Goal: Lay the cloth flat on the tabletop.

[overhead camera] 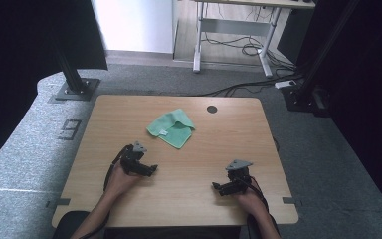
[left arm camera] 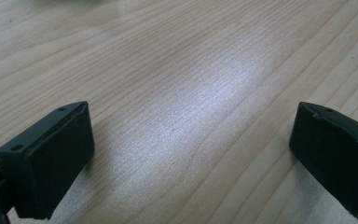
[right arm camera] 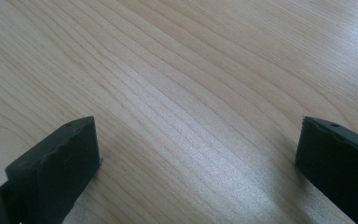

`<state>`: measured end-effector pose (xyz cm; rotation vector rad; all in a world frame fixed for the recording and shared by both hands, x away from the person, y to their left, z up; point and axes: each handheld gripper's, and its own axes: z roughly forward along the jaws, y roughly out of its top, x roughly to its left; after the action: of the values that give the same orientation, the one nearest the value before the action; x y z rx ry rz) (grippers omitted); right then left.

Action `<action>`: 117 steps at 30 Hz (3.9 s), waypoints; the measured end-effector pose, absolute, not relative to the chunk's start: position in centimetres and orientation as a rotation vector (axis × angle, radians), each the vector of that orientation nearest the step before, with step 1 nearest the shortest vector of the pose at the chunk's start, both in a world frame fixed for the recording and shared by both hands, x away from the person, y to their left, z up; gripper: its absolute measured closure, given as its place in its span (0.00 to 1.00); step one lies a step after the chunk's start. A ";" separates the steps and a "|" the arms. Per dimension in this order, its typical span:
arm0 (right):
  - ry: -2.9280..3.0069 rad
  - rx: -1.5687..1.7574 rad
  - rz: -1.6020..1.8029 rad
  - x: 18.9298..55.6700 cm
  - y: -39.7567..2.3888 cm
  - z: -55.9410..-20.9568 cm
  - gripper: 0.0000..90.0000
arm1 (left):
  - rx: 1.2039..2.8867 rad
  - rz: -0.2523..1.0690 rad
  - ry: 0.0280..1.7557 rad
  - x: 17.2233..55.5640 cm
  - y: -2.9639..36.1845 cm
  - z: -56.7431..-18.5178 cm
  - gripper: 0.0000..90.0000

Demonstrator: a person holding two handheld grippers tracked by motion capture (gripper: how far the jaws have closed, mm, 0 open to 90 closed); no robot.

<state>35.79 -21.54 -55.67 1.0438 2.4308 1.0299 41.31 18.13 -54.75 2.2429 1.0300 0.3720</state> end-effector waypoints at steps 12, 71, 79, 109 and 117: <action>2.430 1.045 1.029 35.8 -21.5 -55.7 0.00 | 2.233 0.344 0.996 41.7 16.7 -53.7 0.08; 2.429 1.047 1.028 35.8 -21.6 -55.7 0.00 | 2.270 0.269 0.851 47.4 9.0 -53.8 0.96; 2.429 1.047 1.028 35.8 -21.6 -55.7 0.00 | 2.291 0.231 0.811 45.1 9.4 -53.7 0.95; 2.429 1.047 1.029 35.8 -21.5 -55.7 0.00 | 2.290 0.112 0.712 36.7 10.6 -53.9 0.93; 2.429 1.046 1.029 35.8 -21.6 -55.7 0.00 | 2.302 0.121 0.687 35.1 10.5 -53.9 0.93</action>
<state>35.80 -21.55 -55.67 1.0457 2.4291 1.0286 35.09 10.55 -53.92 2.3019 0.6873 0.1214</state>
